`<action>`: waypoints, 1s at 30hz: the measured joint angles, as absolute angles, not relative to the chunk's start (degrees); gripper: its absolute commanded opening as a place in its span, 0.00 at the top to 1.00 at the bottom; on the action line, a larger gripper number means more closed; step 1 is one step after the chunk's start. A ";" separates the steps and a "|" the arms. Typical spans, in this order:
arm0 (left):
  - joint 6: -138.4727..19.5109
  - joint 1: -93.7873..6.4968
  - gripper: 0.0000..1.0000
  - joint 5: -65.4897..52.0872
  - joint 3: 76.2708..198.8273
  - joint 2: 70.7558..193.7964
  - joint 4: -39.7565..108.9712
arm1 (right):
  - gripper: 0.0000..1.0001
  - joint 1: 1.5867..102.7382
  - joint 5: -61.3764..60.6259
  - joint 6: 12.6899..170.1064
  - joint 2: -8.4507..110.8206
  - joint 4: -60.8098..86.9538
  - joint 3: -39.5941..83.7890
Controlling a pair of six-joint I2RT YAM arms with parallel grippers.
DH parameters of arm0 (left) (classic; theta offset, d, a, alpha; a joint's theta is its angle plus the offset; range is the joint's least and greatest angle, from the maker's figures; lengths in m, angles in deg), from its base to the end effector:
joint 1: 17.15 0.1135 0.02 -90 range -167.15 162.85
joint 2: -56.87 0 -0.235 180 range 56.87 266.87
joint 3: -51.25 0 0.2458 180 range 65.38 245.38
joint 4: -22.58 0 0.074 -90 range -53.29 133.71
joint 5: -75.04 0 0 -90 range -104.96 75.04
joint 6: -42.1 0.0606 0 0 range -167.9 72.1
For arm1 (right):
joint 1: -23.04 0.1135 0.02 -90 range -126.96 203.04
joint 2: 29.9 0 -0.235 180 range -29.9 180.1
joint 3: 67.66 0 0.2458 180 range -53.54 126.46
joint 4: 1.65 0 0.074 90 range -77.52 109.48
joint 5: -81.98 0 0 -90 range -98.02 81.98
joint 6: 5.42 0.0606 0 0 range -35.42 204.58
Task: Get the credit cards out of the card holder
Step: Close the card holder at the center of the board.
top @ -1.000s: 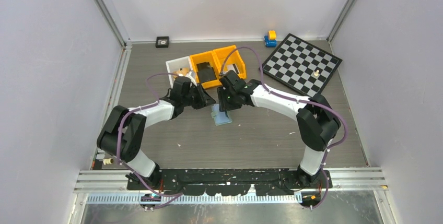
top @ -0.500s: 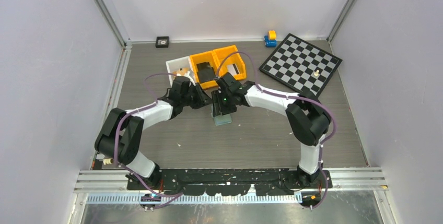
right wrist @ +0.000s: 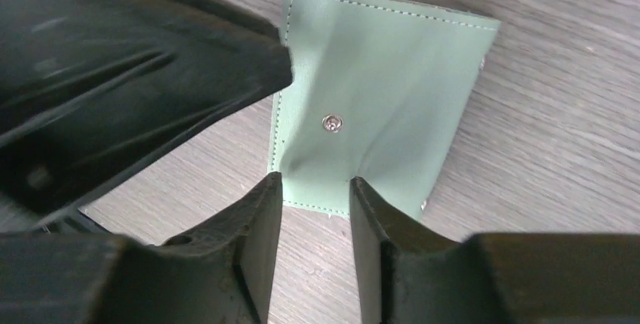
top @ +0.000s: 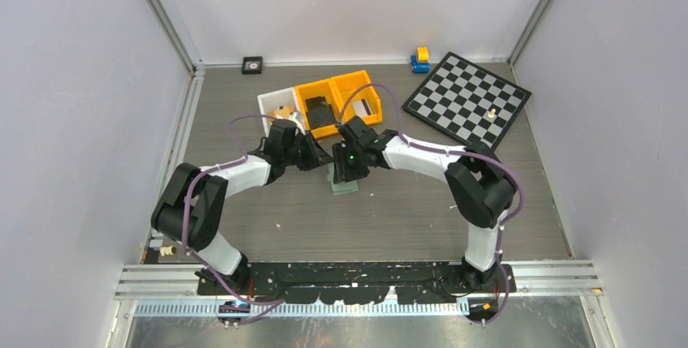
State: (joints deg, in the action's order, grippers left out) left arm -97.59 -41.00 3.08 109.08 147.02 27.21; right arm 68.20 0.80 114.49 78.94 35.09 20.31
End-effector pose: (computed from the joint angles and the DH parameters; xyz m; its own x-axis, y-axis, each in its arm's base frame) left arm 0.2975 -0.1520 0.1380 -0.8215 -0.4296 -0.3750 -0.0241 0.6832 -0.7298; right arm 0.2735 0.2883 0.1353 -0.8944 -0.2006 -0.3998 -0.3607 0.8521 0.3793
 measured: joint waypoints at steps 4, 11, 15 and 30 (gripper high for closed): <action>-97.61 -41.00 0.83 5.09 109.52 150.28 27.13 | 0.87 68.20 -1.62 114.69 73.76 34.30 17.62; -97.57 -41.00 0.88 9.09 113.41 156.79 27.28 | 0.99 67.92 -9.23 115.33 70.11 32.71 16.88; -97.55 -41.00 0.88 10.16 114.11 157.60 27.37 | 0.99 67.81 -10.87 115.33 75.18 35.39 20.24; -97.37 -41.00 0.88 11.15 114.11 157.60 27.48 | 0.99 67.74 -14.39 114.78 76.43 36.51 19.83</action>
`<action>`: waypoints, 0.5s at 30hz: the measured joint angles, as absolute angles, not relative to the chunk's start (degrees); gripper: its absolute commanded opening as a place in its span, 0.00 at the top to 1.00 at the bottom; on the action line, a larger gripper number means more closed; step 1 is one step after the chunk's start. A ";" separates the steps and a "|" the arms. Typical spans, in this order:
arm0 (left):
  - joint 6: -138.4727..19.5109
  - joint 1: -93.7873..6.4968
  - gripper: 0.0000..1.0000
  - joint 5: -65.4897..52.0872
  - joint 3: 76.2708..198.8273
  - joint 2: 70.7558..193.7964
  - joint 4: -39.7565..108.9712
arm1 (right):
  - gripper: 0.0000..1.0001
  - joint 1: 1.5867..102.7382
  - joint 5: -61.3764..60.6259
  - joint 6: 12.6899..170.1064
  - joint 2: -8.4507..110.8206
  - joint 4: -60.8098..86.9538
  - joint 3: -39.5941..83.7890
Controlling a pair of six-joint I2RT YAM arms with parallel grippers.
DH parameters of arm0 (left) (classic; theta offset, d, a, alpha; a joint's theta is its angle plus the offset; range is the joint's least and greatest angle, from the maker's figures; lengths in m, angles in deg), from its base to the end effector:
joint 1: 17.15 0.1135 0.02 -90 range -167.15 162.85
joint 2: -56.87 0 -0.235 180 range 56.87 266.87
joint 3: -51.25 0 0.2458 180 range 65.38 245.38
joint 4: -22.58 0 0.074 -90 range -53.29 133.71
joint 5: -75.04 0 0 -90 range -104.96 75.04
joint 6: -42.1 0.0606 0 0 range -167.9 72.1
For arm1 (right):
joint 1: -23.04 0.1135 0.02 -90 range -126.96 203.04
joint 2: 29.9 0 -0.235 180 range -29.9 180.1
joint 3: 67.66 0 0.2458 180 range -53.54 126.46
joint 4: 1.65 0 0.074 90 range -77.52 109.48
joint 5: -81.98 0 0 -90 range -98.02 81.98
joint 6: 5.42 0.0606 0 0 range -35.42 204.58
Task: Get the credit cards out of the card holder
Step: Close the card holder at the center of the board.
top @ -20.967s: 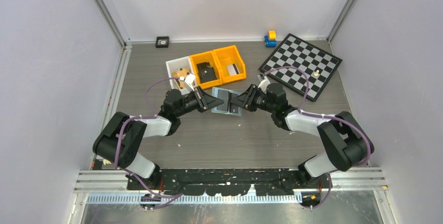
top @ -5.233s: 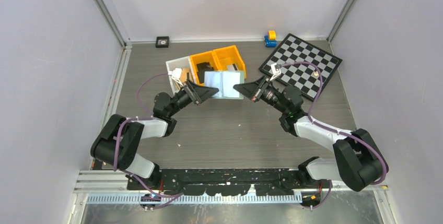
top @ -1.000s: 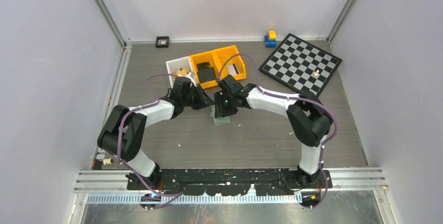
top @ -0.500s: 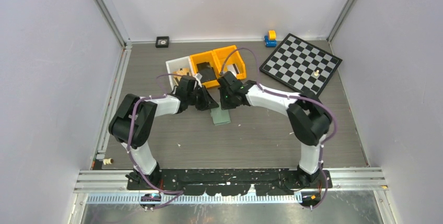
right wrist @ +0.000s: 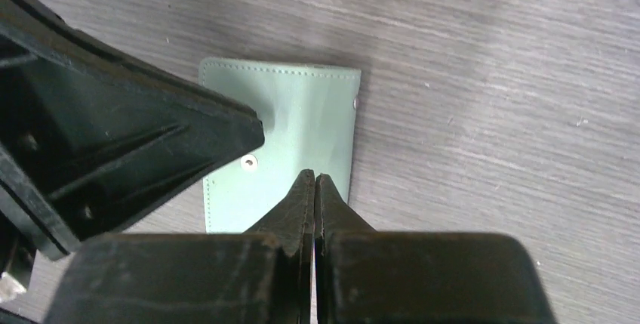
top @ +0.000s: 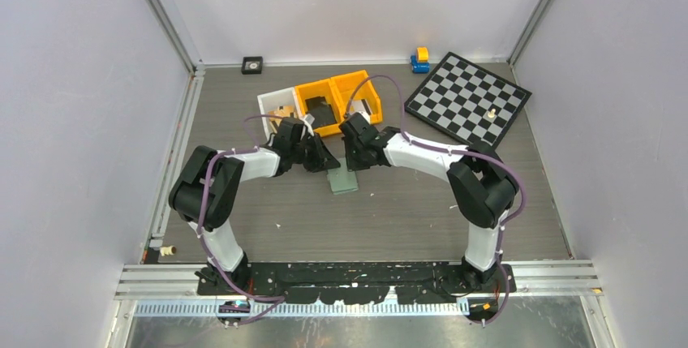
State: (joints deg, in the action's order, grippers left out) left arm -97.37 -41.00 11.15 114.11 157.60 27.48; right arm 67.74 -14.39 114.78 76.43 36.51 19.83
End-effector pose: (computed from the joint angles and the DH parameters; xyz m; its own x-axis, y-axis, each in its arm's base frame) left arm 0.3112 -0.1667 0.1063 -0.9041 -0.3465 -0.2499 -0.0441 0.6575 -0.7522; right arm 0.2832 0.2708 0.1471 -0.8452 -0.1331 -0.5175 -0.2672 0.9440 0.1935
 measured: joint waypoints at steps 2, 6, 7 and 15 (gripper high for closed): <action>-97.37 -41.00 0.88 11.25 114.11 157.60 27.45 | 0.99 67.77 -14.58 114.65 77.35 36.22 20.68; -97.37 -41.00 0.88 11.28 114.11 157.60 27.37 | 0.99 67.77 -14.26 114.41 83.51 37.56 26.01; -97.37 -41.00 0.88 11.28 114.11 157.60 27.35 | 0.99 67.77 -14.10 114.41 84.69 37.64 26.73; -97.37 -41.00 0.88 11.36 114.11 157.60 27.35 | 1.00 67.68 -13.23 114.47 80.62 35.94 22.06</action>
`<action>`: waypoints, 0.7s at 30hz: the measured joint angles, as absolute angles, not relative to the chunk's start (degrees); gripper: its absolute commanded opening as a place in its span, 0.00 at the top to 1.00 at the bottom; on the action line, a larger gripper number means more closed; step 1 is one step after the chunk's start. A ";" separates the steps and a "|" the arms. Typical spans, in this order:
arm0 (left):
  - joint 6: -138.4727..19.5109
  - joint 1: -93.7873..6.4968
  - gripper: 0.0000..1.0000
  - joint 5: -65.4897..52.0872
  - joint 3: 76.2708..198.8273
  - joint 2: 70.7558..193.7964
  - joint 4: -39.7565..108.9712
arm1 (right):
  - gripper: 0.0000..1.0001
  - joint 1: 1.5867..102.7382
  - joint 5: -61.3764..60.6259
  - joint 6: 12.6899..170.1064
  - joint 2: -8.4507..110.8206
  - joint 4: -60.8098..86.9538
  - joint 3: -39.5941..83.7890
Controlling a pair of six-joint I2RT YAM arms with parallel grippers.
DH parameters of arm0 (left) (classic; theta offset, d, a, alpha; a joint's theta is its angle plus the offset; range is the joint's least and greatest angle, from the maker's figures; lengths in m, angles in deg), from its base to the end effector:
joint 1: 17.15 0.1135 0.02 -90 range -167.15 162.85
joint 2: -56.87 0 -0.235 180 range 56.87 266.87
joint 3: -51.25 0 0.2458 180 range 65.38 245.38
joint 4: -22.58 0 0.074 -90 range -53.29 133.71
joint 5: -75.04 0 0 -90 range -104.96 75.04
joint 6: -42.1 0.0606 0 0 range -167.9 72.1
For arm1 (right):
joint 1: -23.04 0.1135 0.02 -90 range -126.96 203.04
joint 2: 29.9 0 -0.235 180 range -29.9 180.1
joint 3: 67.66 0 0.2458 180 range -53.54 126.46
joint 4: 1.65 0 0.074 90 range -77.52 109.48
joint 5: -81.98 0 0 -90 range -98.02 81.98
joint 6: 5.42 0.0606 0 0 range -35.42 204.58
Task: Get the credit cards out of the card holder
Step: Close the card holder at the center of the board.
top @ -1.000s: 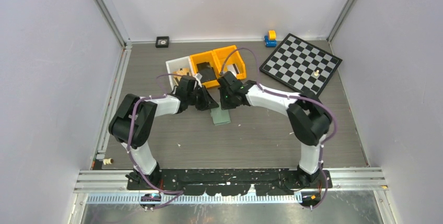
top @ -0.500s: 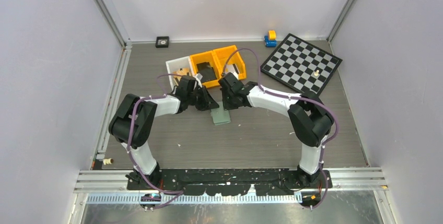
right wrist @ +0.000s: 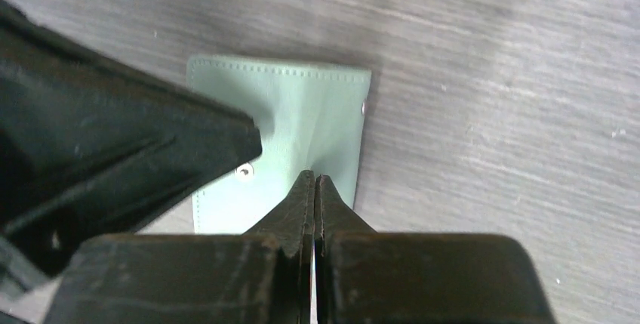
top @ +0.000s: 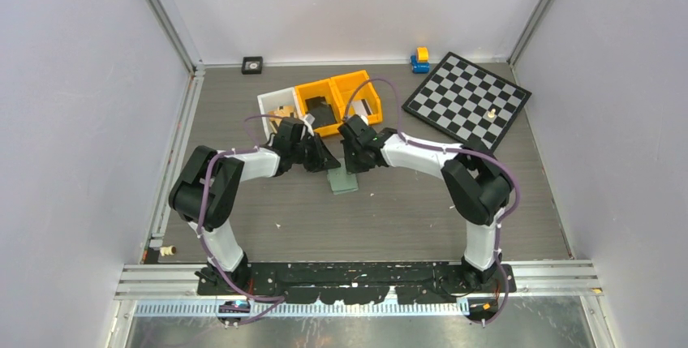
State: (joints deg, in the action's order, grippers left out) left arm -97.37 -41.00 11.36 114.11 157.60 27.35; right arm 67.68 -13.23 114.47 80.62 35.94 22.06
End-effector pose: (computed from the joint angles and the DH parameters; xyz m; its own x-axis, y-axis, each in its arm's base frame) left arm 0.3112 -0.1670 0.1066 -0.9048 -0.3449 -0.2498 -0.0415 0.6552 -0.7543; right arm 0.2903 0.2790 0.1319 -0.8572 -0.1490 -0.4930 -0.2753 0.9415 0.1941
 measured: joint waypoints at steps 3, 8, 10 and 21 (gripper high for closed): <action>-97.35 -41.00 0.88 11.58 114.11 157.60 27.37 | 1.00 67.70 -11.83 114.71 77.24 35.13 18.78; -97.22 -41.00 0.88 11.58 114.11 157.40 27.59 | 1.00 67.72 -8.18 114.89 75.68 34.10 16.61; -97.16 -41.00 0.88 11.56 114.11 157.25 27.59 | 0.99 67.88 -7.22 114.82 76.84 34.65 16.88; -96.68 -41.00 0.82 11.34 114.09 156.44 27.67 | 0.99 68.09 -10.98 114.28 70.96 32.27 10.93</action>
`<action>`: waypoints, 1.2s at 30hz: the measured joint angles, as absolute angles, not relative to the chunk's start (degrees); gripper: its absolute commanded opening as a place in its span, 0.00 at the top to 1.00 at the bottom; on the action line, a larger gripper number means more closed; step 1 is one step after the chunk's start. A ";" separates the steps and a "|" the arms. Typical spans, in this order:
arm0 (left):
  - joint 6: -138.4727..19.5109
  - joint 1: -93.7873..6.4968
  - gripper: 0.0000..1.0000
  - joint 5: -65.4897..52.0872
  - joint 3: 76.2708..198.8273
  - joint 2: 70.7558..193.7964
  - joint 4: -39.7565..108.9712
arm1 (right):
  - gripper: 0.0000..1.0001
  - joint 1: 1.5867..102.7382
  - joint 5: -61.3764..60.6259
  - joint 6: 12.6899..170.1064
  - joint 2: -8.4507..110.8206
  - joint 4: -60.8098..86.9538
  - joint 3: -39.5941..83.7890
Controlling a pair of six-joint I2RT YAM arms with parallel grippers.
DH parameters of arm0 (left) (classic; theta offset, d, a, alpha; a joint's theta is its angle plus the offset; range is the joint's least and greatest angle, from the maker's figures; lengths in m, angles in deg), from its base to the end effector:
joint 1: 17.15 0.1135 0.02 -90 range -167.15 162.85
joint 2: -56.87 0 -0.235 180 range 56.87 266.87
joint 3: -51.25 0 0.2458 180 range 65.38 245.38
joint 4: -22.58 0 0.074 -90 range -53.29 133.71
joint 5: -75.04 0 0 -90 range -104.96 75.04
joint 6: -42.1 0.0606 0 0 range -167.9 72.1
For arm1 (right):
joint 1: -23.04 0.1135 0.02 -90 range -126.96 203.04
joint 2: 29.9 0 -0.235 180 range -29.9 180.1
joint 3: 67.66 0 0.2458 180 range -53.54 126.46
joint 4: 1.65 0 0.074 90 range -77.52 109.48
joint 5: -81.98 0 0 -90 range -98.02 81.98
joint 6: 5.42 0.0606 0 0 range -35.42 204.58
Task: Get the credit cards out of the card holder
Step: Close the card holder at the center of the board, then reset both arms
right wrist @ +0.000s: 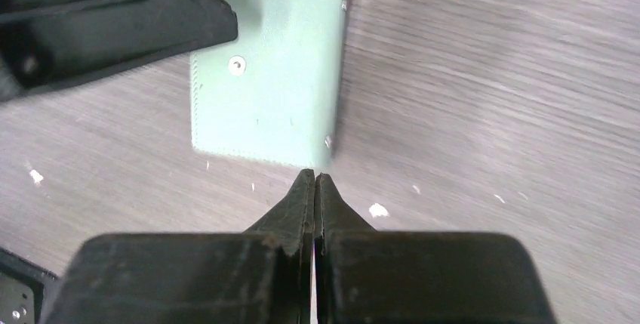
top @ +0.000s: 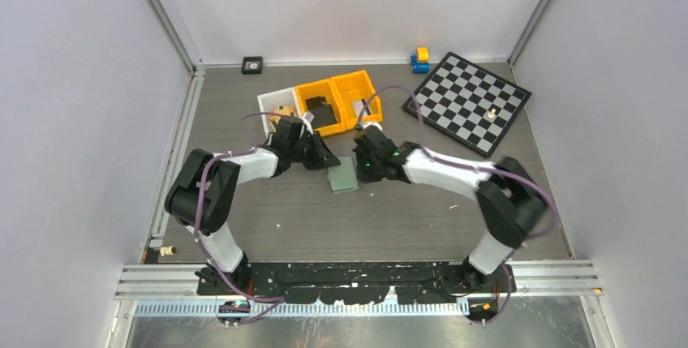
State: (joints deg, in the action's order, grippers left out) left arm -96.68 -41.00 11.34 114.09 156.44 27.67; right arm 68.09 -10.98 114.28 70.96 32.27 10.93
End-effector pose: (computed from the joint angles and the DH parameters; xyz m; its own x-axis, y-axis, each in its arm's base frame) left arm 0.3108 -0.1668 0.1127 -0.9017 -0.3387 -0.2689 -0.0209 0.6551 -0.7552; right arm 0.2612 0.2572 0.1394 -0.8500 -0.1511 -0.5046 -0.3055 0.9219 0.2384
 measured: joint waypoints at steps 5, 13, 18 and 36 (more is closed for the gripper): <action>-93.66 -41.00 0.72 8.04 112.67 148.88 28.48 | 0.88 68.20 -19.52 112.37 47.42 25.21 -1.53; -83.58 -41.02 0.00 -6.45 103.84 124.46 27.80 | 0.16 68.18 -45.03 106.60 14.81 1.17 -23.28; -75.54 -41.02 0.00 -16.92 98.79 116.00 26.80 | 0.15 66.32 -55.72 97.12 18.35 -9.74 -29.46; -50.27 -37.68 0.00 -41.81 84.54 122.50 8.05 | 0.16 37.38 -41.23 93.32 30.37 -16.19 -38.90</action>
State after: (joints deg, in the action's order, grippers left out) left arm -50.27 -37.68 -41.81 84.54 122.50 8.05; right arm 37.38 -41.23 93.32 30.37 -16.19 -38.90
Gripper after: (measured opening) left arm 0.996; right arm 0.842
